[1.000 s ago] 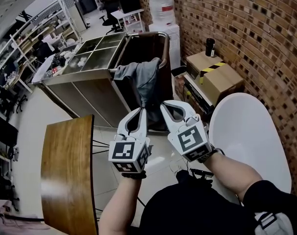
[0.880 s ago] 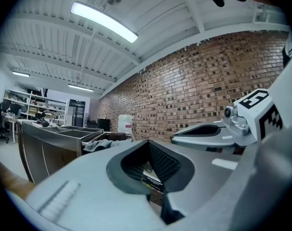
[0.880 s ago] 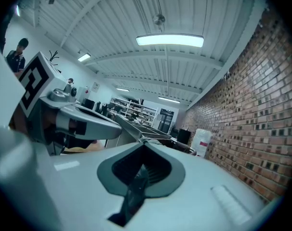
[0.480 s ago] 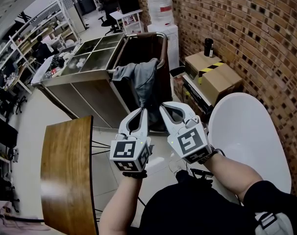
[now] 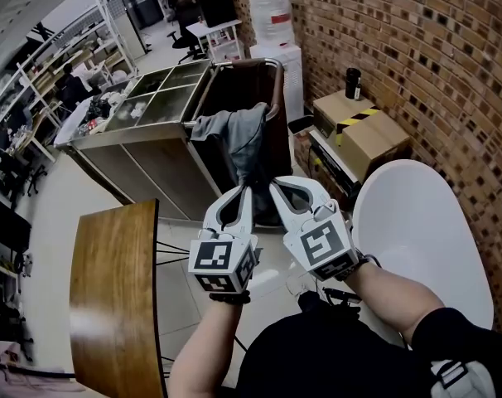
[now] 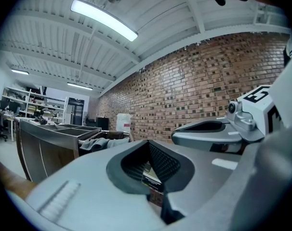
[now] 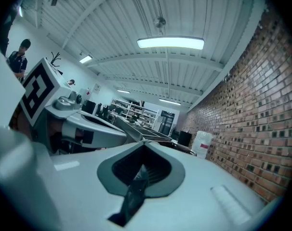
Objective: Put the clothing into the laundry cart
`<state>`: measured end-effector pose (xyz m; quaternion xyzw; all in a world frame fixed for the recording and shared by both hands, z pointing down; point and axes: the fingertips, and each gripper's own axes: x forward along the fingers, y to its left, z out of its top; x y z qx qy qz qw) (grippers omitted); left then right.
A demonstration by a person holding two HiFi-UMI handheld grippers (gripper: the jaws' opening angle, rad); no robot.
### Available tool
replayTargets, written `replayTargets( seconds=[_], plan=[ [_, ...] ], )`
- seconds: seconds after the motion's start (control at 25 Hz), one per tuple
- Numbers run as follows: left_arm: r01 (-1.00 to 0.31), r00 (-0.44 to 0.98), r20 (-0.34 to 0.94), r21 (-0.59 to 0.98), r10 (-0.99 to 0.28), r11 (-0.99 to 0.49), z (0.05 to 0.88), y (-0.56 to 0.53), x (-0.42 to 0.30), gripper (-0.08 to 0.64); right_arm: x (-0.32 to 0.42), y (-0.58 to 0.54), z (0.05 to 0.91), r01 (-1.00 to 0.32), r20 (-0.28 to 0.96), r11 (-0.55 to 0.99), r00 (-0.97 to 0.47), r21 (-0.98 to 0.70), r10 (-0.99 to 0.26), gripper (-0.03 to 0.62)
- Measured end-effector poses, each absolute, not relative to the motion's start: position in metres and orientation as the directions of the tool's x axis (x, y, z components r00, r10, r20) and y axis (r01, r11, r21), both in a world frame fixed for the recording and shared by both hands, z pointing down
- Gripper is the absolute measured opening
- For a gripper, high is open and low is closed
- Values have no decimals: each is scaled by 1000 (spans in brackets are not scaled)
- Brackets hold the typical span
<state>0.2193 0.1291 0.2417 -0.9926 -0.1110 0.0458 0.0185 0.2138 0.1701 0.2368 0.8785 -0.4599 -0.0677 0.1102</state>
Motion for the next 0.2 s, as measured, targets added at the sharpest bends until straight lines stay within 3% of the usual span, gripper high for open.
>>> replayTargets(
  seconds=[0.2],
  plan=[
    [230,968,-88,-53,234,-972,246,127,219,3,213,168,237,-793,-16,-553,569,257,-822,0]
  ],
)
